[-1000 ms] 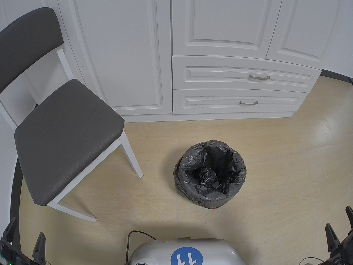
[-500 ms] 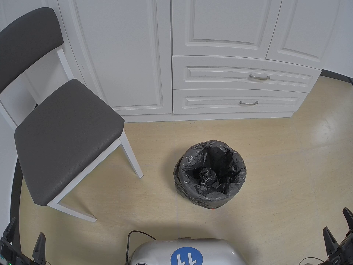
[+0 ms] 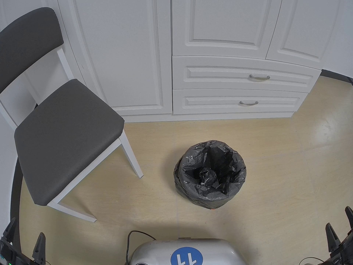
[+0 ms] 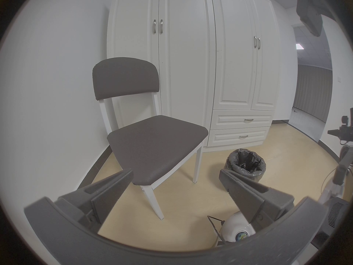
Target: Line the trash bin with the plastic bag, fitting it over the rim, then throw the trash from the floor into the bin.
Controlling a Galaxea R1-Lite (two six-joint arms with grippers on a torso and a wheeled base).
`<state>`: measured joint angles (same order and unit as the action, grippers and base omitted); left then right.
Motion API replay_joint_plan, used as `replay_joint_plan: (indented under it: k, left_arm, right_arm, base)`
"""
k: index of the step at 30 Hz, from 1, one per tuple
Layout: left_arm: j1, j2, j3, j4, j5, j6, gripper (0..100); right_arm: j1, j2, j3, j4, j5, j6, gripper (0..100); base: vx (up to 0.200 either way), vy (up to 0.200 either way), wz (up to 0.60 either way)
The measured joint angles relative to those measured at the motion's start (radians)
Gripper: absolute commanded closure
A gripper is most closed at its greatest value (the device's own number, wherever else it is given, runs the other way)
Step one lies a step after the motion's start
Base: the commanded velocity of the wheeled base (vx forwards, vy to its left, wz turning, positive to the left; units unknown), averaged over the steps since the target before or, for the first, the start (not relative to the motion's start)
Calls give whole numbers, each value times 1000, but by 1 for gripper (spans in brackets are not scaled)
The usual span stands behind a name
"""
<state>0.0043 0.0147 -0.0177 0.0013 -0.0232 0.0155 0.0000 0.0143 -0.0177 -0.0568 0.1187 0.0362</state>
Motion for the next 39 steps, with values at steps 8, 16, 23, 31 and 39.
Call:
replay_joint_plan:
  k: [8,16,23,31,39]
  left_arm:
    - [0,0,0,0,0,0,0]
    - [0,1,0,0,0,0,0]
    - [0,1,0,0,0,0,0]
    - [0,1,0,0,0,0,0]
    - [0,1,0,0,0,0,0]
  right_arm:
    - [0,0,0,0,-5,18,0]
    - [0,0,0,0,-23,81,0]
    - [0,1,0,0,-25,72,0]
    - [0,1,0,0,18,31,0]
    - [0,1,0,0,16,-31,0]
  base:
    - [0,0,0]
    - [0,0,0]
    - [0,0,0]
    - [0,0,0]
    - [0,0,0]
